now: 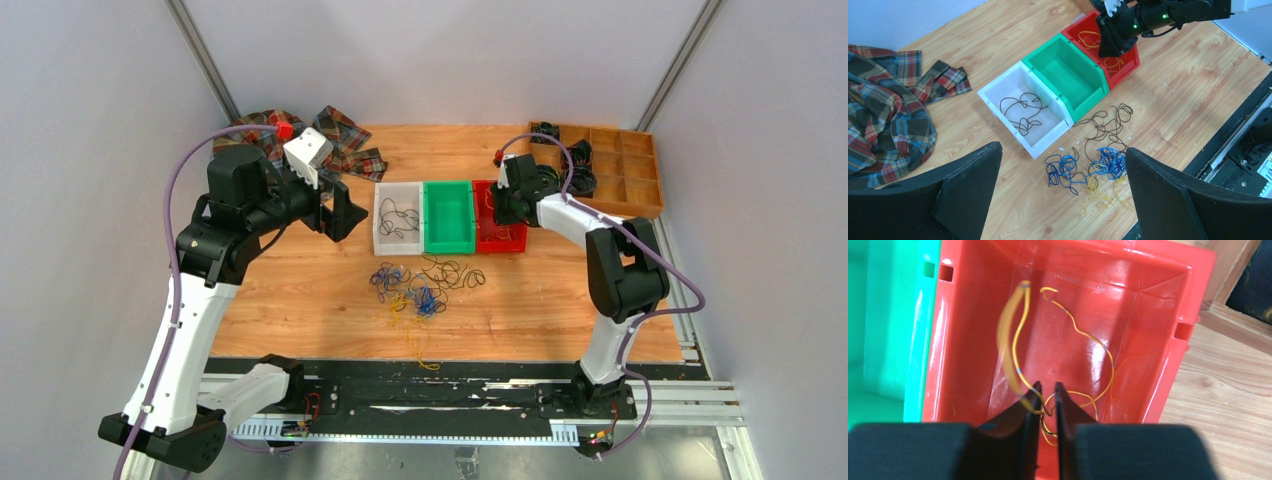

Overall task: Untangle the cables
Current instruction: Place the cable in the bin.

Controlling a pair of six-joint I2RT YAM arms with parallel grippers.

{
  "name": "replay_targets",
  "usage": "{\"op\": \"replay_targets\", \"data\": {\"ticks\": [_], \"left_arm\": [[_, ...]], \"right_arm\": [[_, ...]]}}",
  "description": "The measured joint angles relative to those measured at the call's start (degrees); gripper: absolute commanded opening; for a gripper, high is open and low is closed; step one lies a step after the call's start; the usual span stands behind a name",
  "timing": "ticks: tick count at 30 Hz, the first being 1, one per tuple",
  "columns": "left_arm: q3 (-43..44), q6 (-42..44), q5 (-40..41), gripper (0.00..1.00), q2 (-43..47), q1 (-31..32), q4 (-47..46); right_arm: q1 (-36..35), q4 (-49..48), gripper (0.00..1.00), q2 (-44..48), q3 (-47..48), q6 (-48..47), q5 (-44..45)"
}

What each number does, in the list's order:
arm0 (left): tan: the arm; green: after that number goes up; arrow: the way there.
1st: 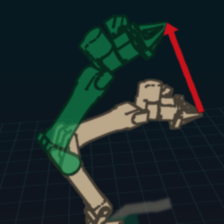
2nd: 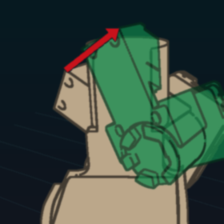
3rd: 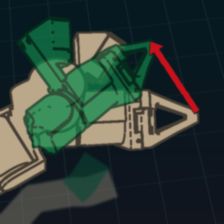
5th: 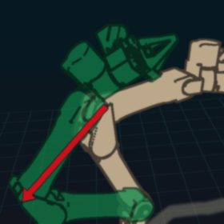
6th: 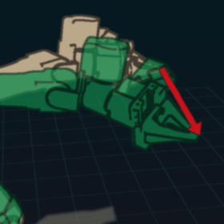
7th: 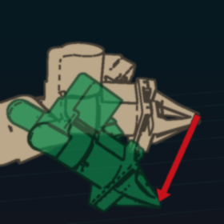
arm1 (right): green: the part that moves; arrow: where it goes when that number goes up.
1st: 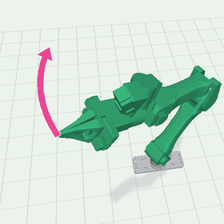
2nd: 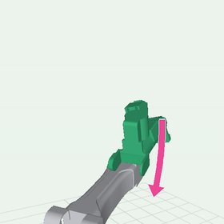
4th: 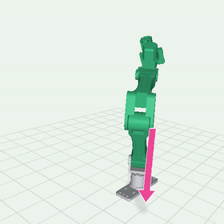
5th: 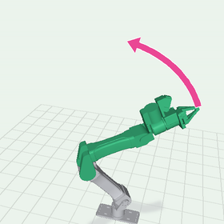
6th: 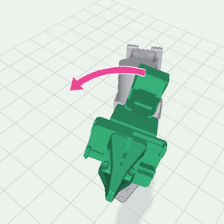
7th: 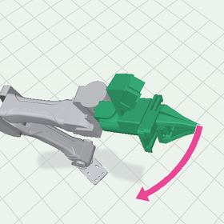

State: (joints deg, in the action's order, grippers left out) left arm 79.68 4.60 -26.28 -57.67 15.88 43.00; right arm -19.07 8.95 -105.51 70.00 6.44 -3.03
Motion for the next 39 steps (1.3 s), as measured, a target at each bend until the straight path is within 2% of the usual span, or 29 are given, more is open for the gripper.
{"op": "replay_targets", "data": {"ticks": [4, 11, 19, 24, 31, 38, 39], "left_arm": [[0.02, 0.2, 0.0, 0.98, 0.0, 0.0, 0.0], [0.9, 0.83, 0.0, 0.98, -0.2, 0.0, 0.39], [1.86, 1.27, 0.0, 0.98, -0.31, 0.0, 0.48], [2.19, 1.31, -0.04, 0.98, -0.31, 0.0, 0.52], [2.19, 1.95, -0.02, 0.98, -0.31, 0.0, 0.87], [2.19, 2.54, 0.0, 0.98, -0.31, 0.0, 0.9], [2.19, 2.56, 0.0, 0.98, -0.31, 0.0, 0.9]], "right_arm": [[0.0, 1.88, 0.37, -0.31, 0.31, 0.31, -0.24], [0.0, 4.31, 0.41, 1.79, 0.87, 0.39, -0.17], [0.0, 5.4, 0.41, 9.11, 2.51, -0.24, -1.09], [0.0, 5.27, 0.4, 9.44, 2.54, -0.5, -2.14], [0.0, 5.49, 0.29, 5.99, 3.52, -0.42, -2.08], [0.0, 4.63, 0.02, 3.93, 3.08, 0.17, -1.95], [0.0, 3.96, 0.01, 4.09, 2.29, 0.35, -1.95]]}}
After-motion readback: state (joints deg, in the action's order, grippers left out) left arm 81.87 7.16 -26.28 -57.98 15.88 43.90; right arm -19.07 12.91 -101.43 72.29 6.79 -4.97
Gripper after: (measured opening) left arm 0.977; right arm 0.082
